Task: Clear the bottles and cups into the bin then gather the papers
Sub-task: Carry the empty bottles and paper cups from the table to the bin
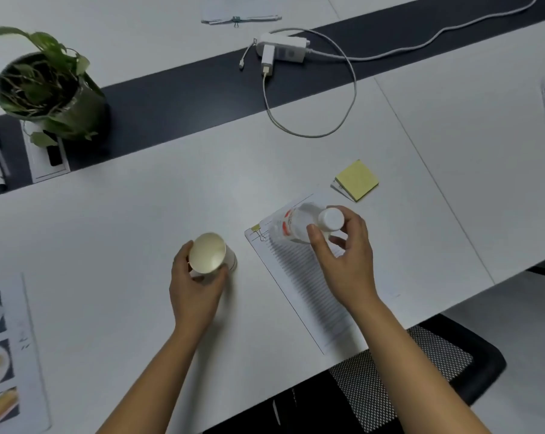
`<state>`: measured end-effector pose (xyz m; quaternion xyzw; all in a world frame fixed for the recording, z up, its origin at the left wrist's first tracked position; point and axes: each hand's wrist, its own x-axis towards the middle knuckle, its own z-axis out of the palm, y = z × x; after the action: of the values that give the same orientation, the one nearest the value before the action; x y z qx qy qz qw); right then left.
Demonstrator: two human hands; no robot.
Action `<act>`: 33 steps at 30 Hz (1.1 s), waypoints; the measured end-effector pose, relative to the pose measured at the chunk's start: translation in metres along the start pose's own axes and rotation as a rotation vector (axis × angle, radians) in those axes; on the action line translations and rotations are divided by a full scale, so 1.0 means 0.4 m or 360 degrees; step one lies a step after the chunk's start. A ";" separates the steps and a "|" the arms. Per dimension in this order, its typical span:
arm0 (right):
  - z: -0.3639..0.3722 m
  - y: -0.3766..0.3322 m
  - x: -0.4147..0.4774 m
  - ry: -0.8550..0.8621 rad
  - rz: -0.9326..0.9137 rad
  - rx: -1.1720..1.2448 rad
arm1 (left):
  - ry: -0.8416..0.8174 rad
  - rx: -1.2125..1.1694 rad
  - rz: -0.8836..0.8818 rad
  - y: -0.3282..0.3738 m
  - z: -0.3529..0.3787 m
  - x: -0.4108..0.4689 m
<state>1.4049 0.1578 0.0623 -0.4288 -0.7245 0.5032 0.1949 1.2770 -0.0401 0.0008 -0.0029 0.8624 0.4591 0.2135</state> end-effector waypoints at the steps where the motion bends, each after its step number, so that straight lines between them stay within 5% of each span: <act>1: 0.007 -0.001 0.003 -0.0024 0.0000 0.0027 | 0.0012 -0.0030 -0.0016 -0.003 -0.009 -0.018; 13: -0.119 -0.085 -0.156 -0.0215 -0.0244 0.0180 | 0.0292 -0.0453 0.0207 0.110 -0.167 -0.288; 23: -0.212 -0.026 -0.467 -0.0830 -0.0431 0.0377 | 0.0978 -0.0746 0.0042 -0.030 -0.217 -0.849; 33: -0.075 -0.117 -0.892 -0.1663 -0.0749 0.0257 | 0.1871 -0.0744 -0.0116 -0.309 -0.467 -1.341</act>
<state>1.6050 -0.1228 0.1701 0.0654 -0.7598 0.6449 -0.0499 1.7213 -0.3621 0.1931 -0.3305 0.7118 0.5495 -0.2865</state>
